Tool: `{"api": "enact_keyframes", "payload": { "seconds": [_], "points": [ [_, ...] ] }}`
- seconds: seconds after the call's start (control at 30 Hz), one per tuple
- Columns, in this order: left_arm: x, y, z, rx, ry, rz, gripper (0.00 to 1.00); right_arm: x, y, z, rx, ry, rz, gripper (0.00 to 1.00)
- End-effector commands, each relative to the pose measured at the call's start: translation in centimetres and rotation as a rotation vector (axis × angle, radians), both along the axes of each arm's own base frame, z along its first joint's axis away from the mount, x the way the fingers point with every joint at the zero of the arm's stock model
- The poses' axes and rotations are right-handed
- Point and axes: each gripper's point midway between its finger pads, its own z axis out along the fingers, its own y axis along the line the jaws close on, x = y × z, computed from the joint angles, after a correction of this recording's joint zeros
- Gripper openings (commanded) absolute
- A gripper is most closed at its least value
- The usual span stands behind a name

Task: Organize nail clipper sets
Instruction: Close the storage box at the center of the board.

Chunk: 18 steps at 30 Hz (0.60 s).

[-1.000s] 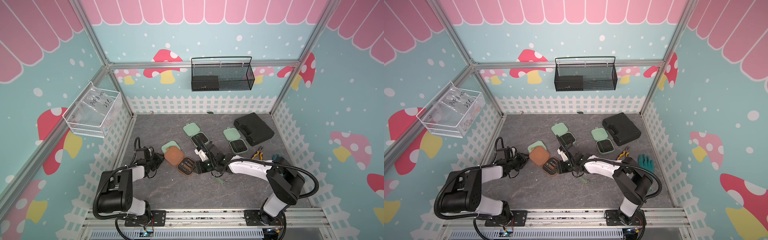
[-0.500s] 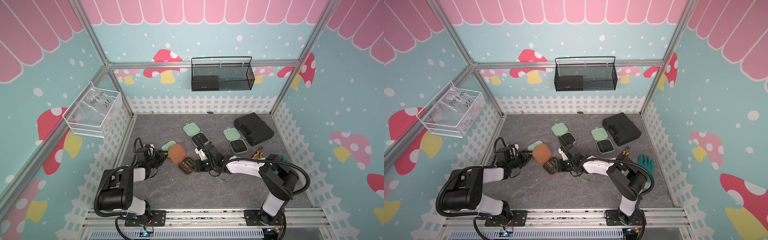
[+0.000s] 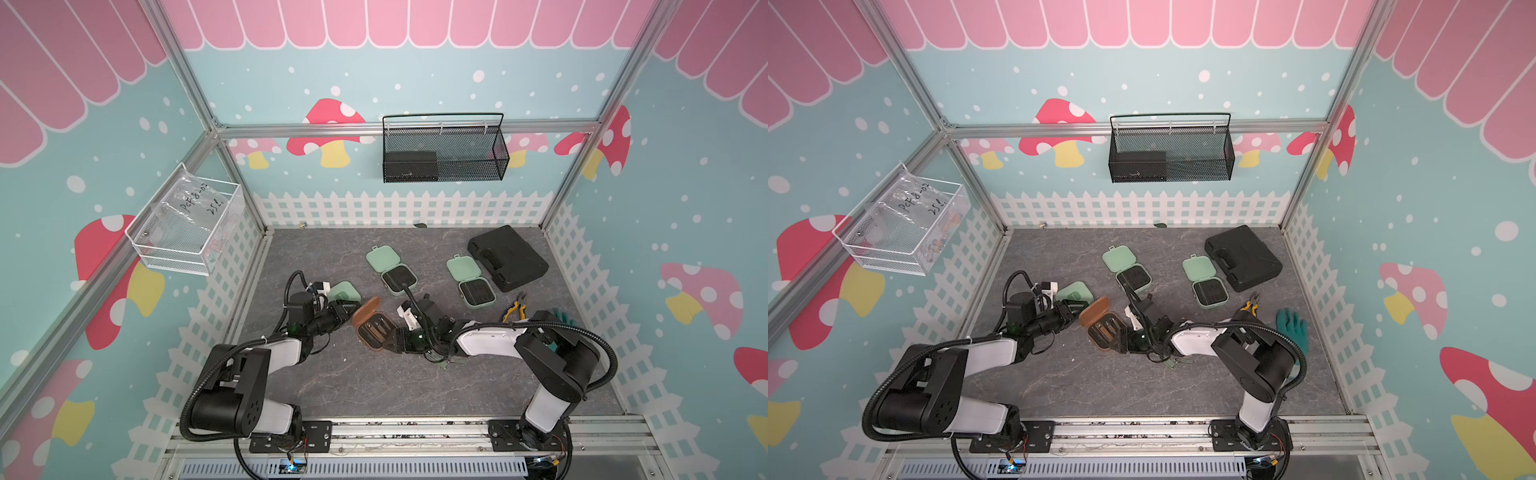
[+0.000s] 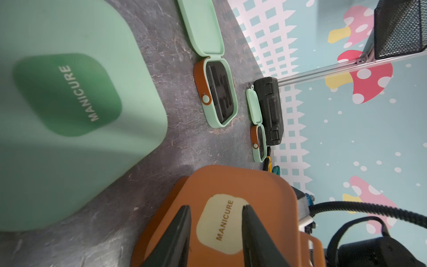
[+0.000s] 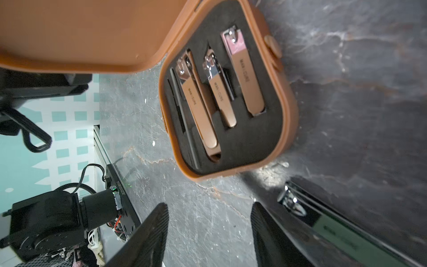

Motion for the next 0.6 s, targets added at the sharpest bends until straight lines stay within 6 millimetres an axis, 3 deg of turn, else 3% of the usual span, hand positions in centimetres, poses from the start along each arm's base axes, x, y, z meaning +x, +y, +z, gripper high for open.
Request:
{"api": "enact_keyframes", "payload": {
  "seconds": [0.0, 0.23, 0.4, 0.57],
  "points": [
    [-0.9, -0.2, -0.5, 0.068, 0.012, -0.007, 0.40, 0.0, 0.7, 2.9, 0.111, -0.051, 0.014, 0.63],
    [-1.9, -2.2, -1.2, 0.214, 0.026, -0.061, 0.40, -1.1, -0.4, 4.5, 0.144, -0.106, 0.035, 0.68],
    [-2.6, -2.9, -3.3, 0.349, 0.073, -0.083, 0.39, -1.0, -0.1, 5.8, 0.193, -0.120, 0.025, 0.73],
    [-3.1, -2.5, -5.5, 0.480, 0.131, -0.071, 0.39, -0.3, 0.2, 5.1, 0.189, -0.091, -0.016, 0.74]
  ]
}}
